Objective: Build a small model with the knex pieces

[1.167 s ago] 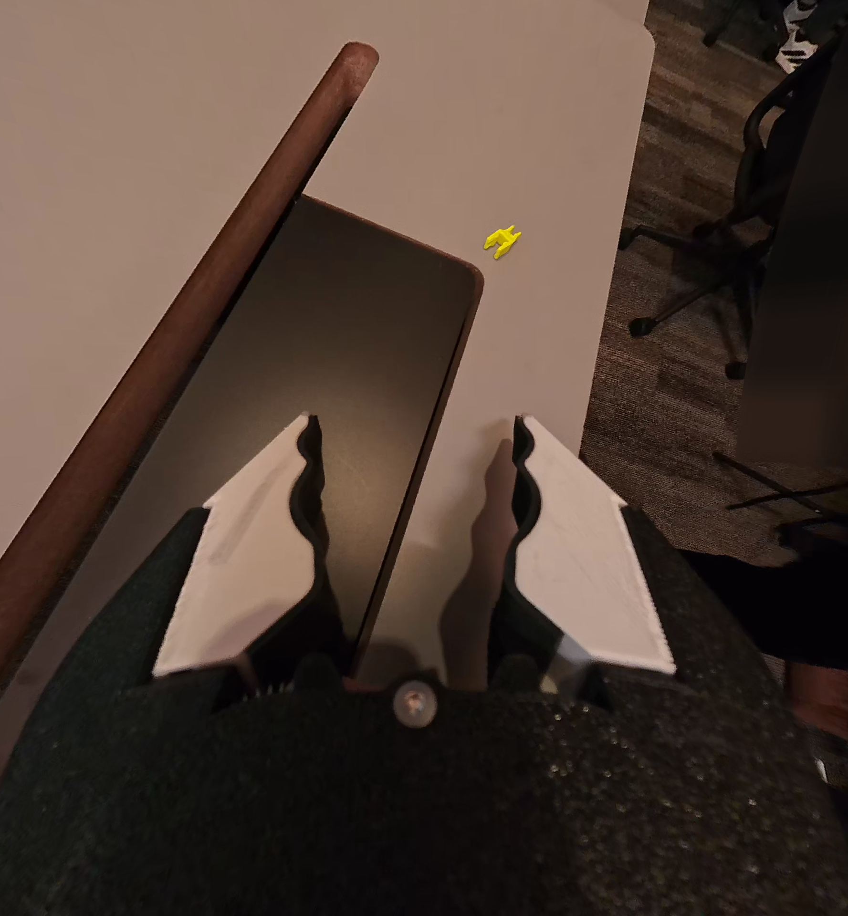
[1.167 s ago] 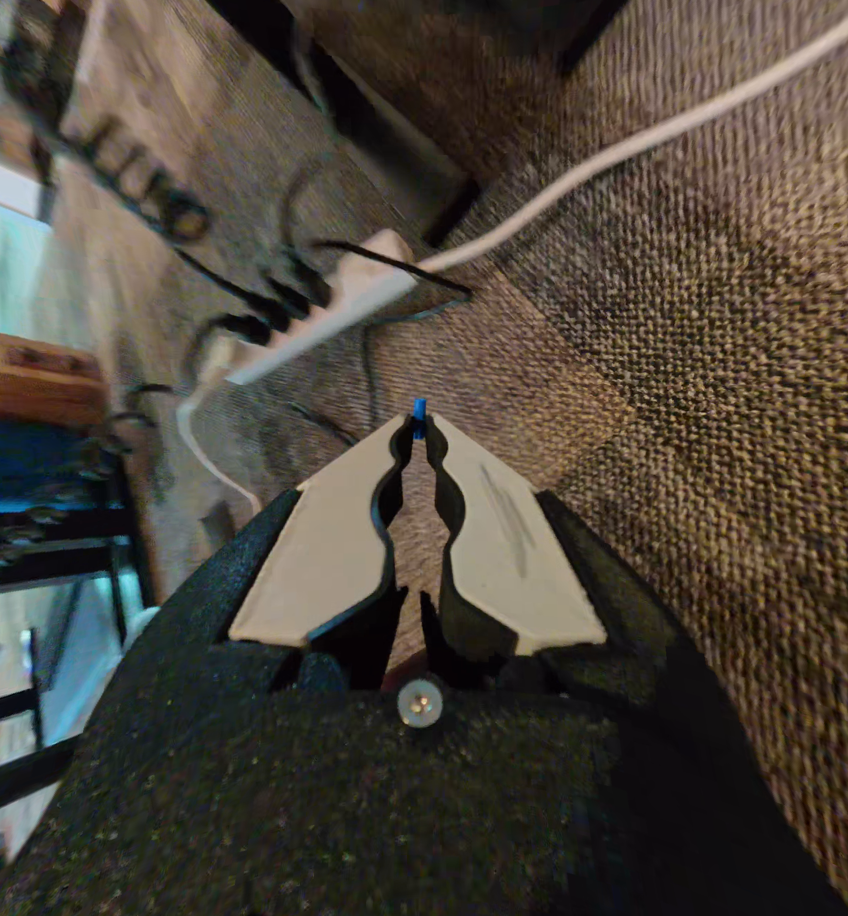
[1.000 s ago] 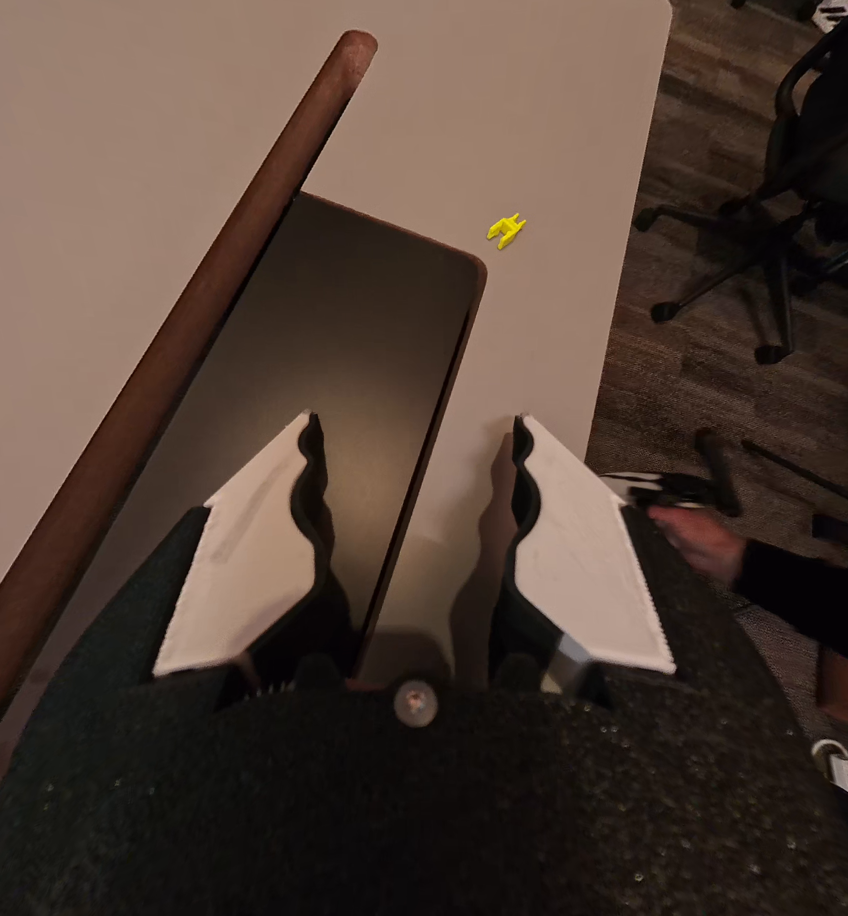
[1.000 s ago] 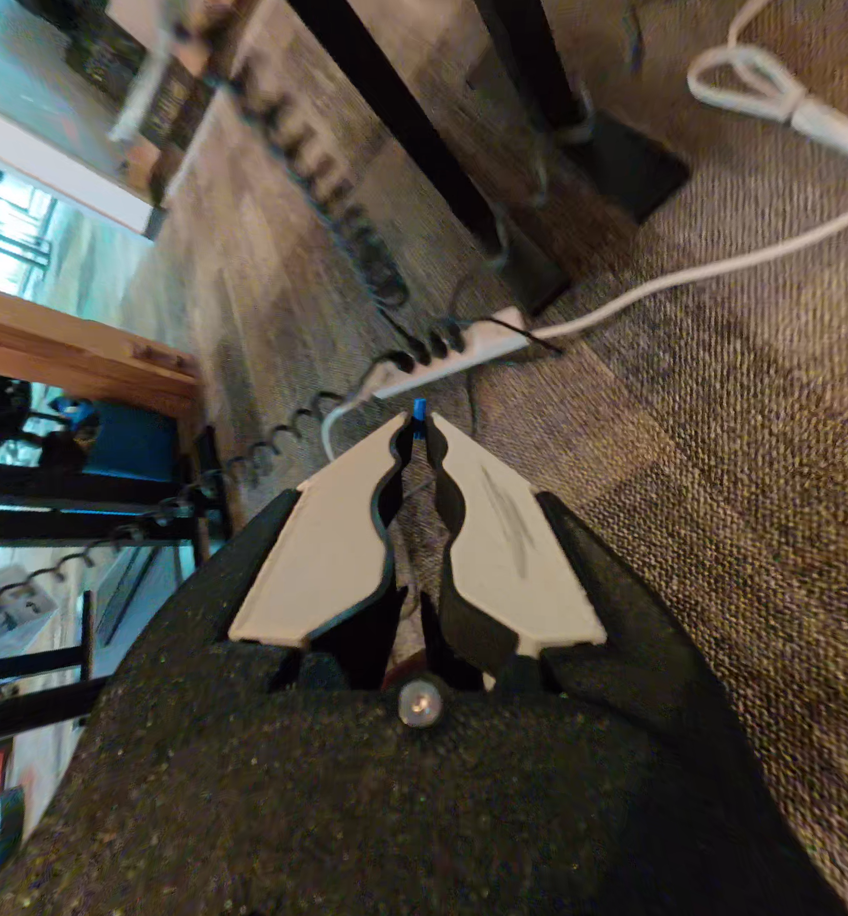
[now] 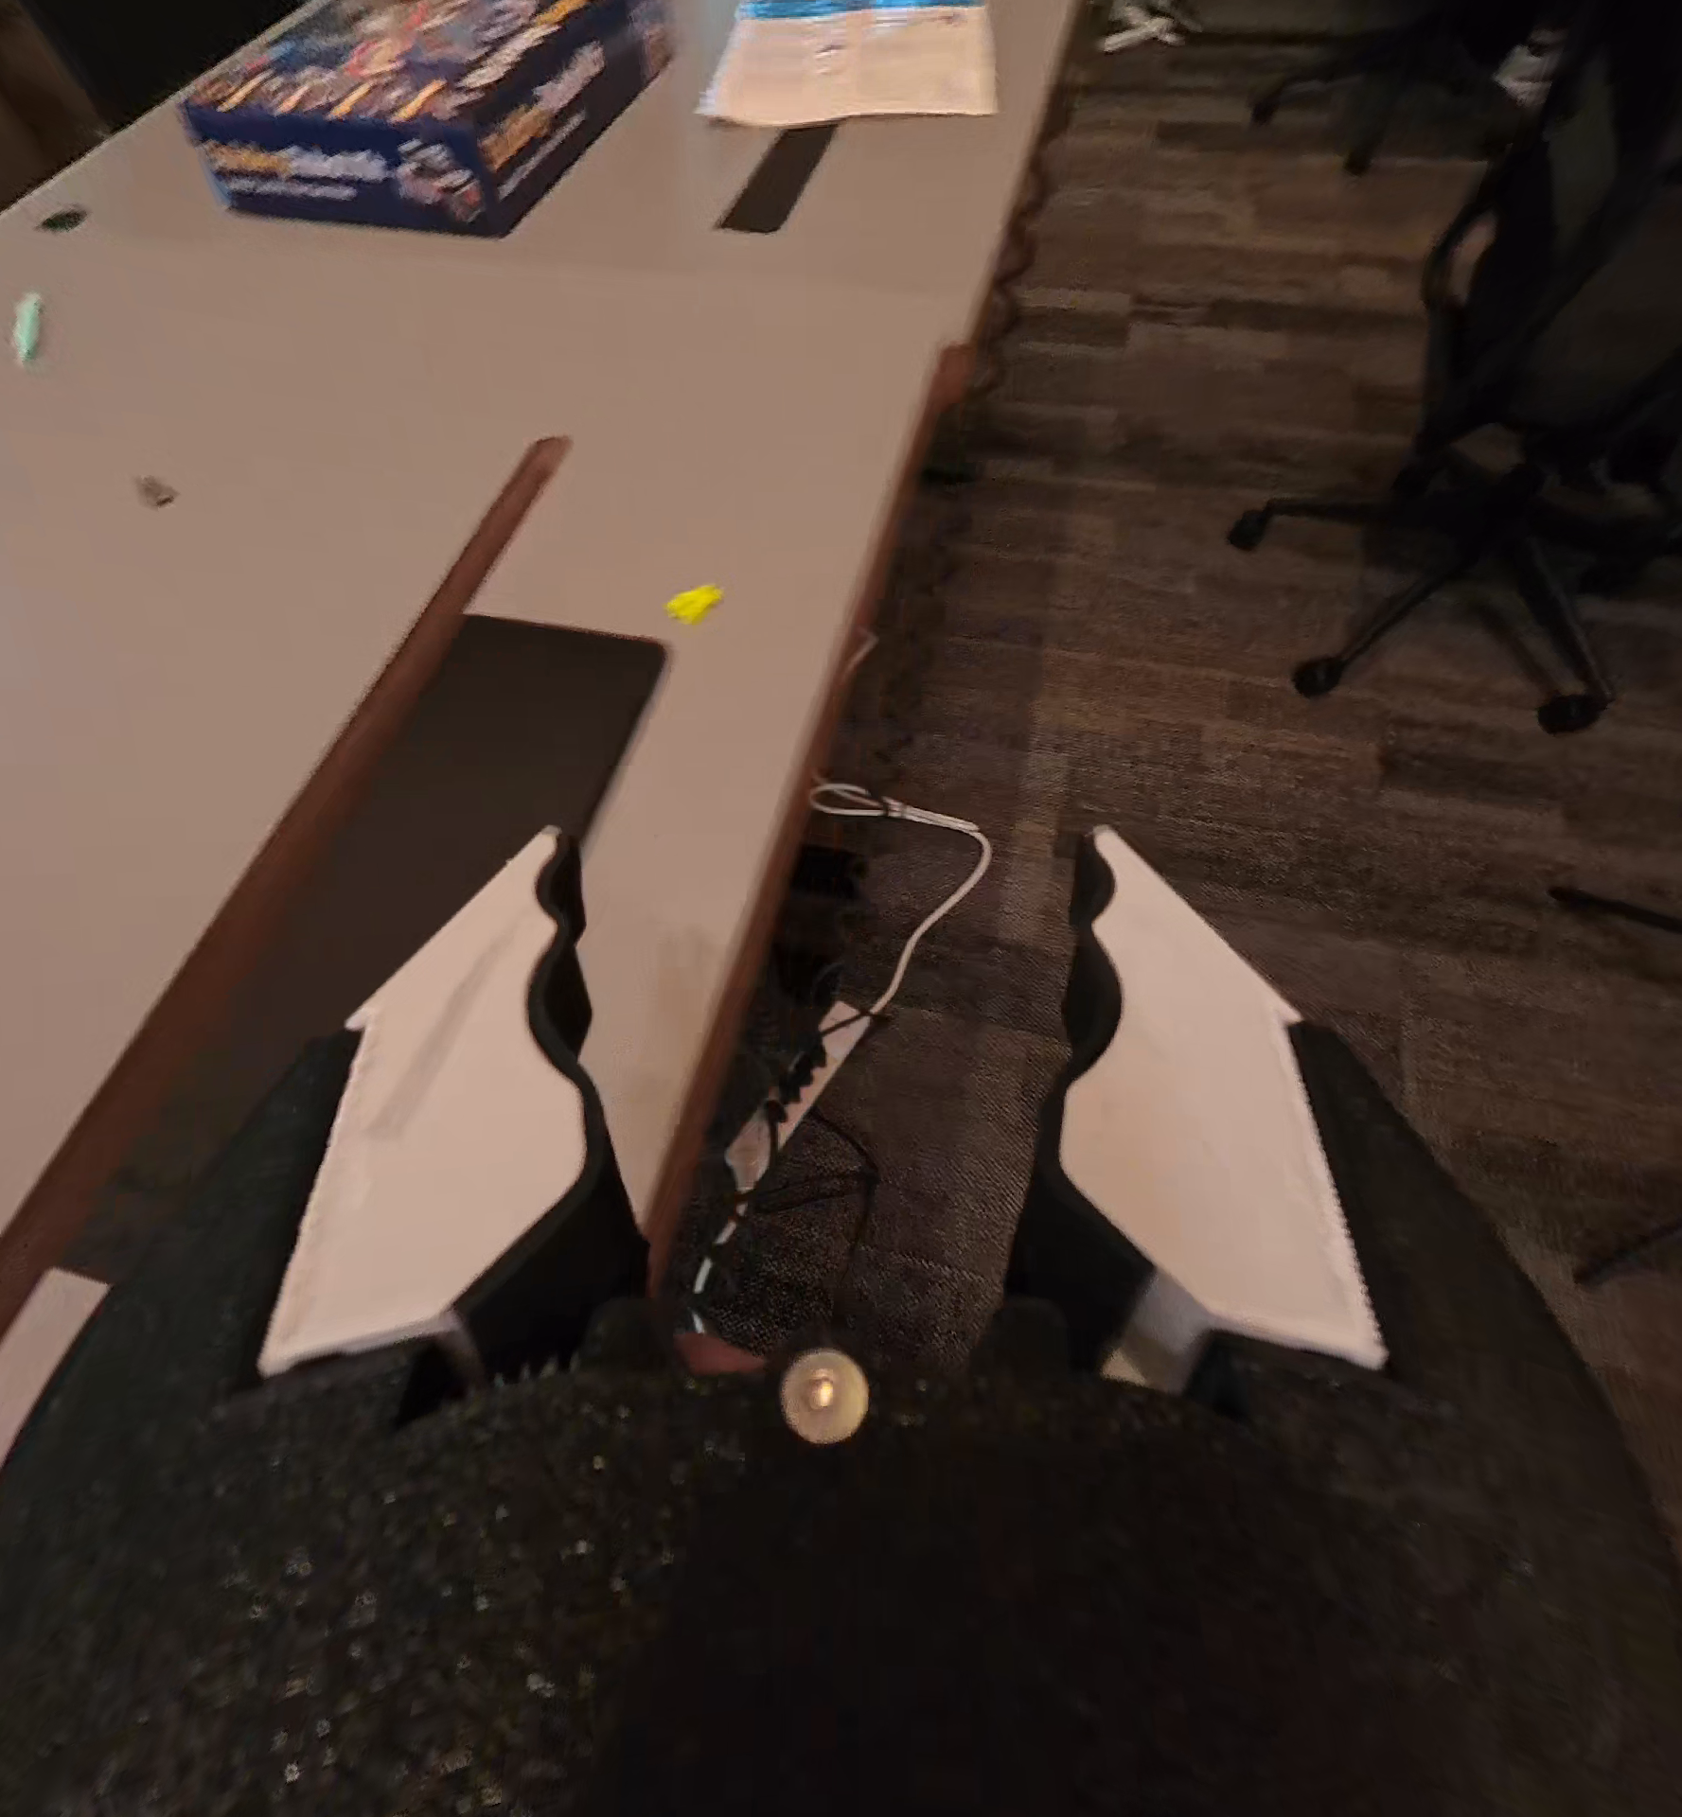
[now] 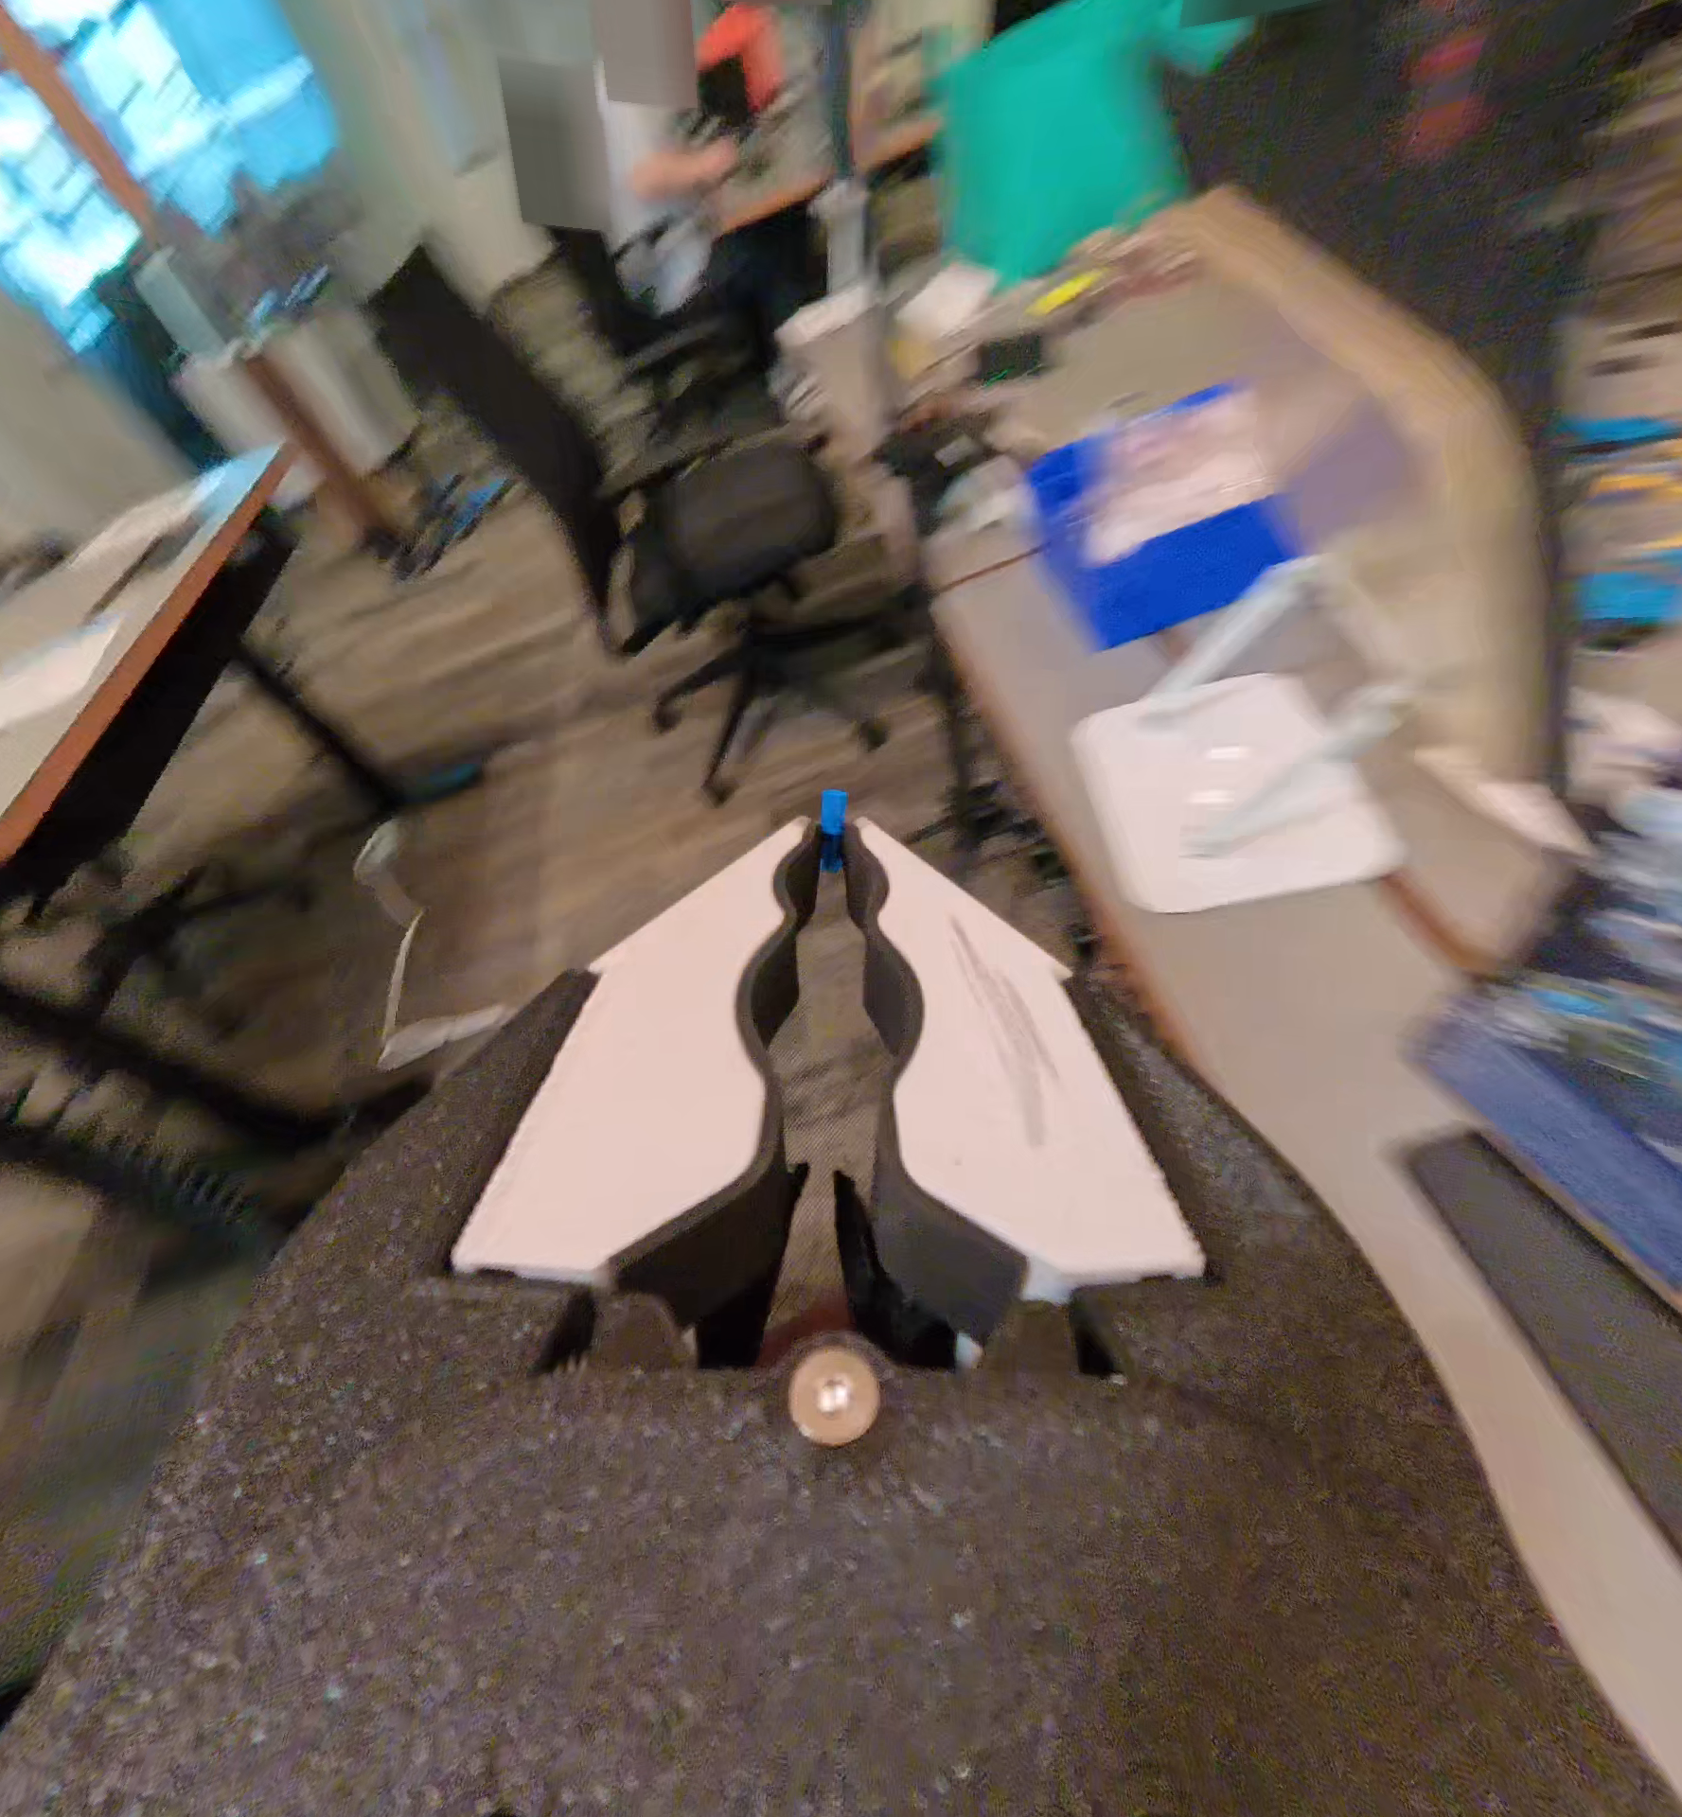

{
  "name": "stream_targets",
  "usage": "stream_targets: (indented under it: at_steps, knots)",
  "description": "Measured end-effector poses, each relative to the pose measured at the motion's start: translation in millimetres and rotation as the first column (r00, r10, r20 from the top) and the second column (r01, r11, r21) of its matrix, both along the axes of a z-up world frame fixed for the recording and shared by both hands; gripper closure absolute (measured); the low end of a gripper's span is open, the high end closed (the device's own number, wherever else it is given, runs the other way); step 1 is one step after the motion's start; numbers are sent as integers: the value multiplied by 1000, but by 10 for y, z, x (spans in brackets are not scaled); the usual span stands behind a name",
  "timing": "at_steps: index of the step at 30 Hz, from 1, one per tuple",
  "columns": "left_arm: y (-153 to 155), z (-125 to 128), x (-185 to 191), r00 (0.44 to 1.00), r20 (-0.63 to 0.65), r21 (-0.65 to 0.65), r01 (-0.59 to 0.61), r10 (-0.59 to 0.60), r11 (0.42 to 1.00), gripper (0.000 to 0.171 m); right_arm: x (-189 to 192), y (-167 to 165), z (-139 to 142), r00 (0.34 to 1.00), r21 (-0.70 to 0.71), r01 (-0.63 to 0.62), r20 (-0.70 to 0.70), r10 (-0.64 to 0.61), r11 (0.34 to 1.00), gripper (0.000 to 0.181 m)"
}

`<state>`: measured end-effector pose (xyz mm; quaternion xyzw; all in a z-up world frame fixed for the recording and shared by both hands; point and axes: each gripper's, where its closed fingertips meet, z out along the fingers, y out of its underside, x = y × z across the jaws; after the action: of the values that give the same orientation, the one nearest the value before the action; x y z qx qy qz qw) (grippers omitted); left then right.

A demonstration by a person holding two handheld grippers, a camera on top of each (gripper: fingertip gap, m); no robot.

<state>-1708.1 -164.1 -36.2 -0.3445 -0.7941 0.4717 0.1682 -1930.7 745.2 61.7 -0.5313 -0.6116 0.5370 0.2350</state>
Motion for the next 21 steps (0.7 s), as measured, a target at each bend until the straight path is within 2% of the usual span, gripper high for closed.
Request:
stream_targets:
  at_steps: [2,4,7,9,12,15,17,21]
  knots:
    - [544,40,-262,994,18,4,112,-112,994,76,134,975,253,983,-126,168,-60,-176,978,179]
    - [1129,19,-547,968,53,22,244,-245,969,75,257,1800,555,941,-295,255,-143,-306,921,179]
    - [1878,-49,-847,915,100,52,387,-391,920,75,372,2640,881,882,-391,280,-254,-396,877,179]
    - [2320,-150,-947,879,147,77,446,-453,892,76,372,3004,964,864,-415,275,-290,-412,868,178]
    - [2949,-353,-1004,841,200,136,484,-503,864,75,306,3486,884,861,-411,296,-275,-427,862,179]
    - [3580,-592,-1049,792,251,191,522,-556,831,75,125,3941,522,896,-282,366,-149,-417,887,178]
    - [3971,-728,-1074,760,288,209,544,-583,812,75,12,4200,373,908,-218,367,-130,-399,904,178]
    - [4761,-895,-1149,680,319,267,604,-660,751,75,-71,4642,547,885,-384,309,-220,-411,870,179]
